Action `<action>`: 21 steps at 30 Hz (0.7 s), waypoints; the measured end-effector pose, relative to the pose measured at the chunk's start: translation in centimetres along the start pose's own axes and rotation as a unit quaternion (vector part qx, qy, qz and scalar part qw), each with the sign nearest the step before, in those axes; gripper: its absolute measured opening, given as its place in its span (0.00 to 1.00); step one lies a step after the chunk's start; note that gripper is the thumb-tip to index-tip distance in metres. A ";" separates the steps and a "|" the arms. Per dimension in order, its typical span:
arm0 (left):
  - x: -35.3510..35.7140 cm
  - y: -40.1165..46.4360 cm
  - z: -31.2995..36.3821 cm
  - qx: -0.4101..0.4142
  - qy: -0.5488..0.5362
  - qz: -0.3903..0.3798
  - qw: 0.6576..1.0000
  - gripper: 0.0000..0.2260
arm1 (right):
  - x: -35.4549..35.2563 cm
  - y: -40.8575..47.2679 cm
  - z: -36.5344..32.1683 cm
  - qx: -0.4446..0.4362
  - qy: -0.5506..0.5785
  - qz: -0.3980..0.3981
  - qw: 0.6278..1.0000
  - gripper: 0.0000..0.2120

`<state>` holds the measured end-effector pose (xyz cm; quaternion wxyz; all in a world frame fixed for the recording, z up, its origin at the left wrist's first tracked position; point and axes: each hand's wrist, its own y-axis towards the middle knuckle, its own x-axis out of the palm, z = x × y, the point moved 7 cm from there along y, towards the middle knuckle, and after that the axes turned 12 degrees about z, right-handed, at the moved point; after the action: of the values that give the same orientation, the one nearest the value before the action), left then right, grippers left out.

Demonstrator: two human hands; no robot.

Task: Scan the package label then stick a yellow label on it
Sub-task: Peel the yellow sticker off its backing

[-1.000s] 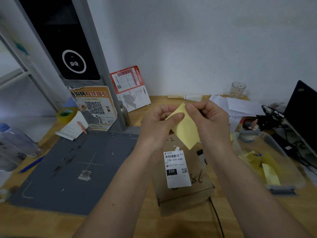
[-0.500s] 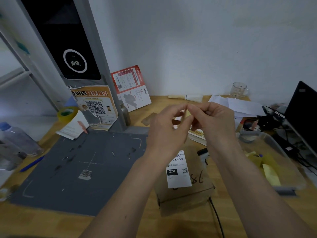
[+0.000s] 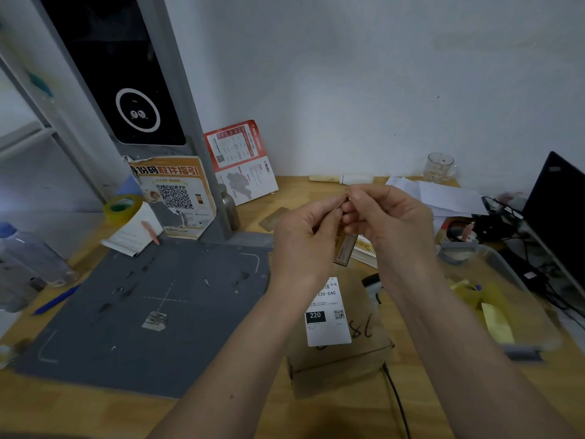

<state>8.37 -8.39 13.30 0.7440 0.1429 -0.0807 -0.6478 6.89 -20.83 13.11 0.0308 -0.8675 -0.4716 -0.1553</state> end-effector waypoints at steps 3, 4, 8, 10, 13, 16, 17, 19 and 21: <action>-0.1 -0.1 0.2 0.007 0.002 0.010 1.000 0.11 | 0.0 -0.2 -0.4 -0.027 -0.021 0.000 0.999 0.06; -0.1 -0.2 0.2 0.011 0.004 0.010 1.000 0.10 | 0.0 -0.3 -0.5 -0.033 -0.027 -0.001 0.999 0.05; -0.3 -0.2 0.2 0.006 0.001 0.016 1.000 0.10 | -0.1 -0.3 -0.4 -0.039 -0.038 -0.001 0.999 0.05; -0.3 -0.1 0.2 -0.003 -0.003 0.016 1.000 0.10 | -0.1 -0.2 -0.3 -0.040 -0.043 0.002 0.998 0.06; -0.4 -0.2 0.2 -0.014 -0.012 0.017 1.000 0.10 | 0.0 -0.3 -0.3 -0.047 -0.060 -0.001 0.997 0.05; -0.6 -0.1 0.2 -0.024 -0.023 0.019 0.999 0.10 | 0.0 -0.4 -0.4 -0.063 -0.078 -0.007 0.995 0.08; -0.6 -0.1 0.2 -0.026 -0.027 0.016 0.999 0.10 | 0.0 -0.5 -0.5 -0.068 -0.082 -0.008 0.994 0.09; -0.6 -0.2 0.4 -0.022 -0.031 0.010 0.999 0.10 | 0.1 -0.7 -0.7 -0.071 -0.078 -0.006 0.994 0.09; -0.6 -0.3 0.7 -0.007 -0.023 0.007 1.000 0.10 | 0.1 -0.9 -0.8 -0.067 -0.070 0.000 0.995 0.07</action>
<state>7.74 -7.94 13.92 0.7477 0.1215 -0.0943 -0.6460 6.06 -20.39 13.83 -0.0602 -0.8764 -0.4611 -0.1251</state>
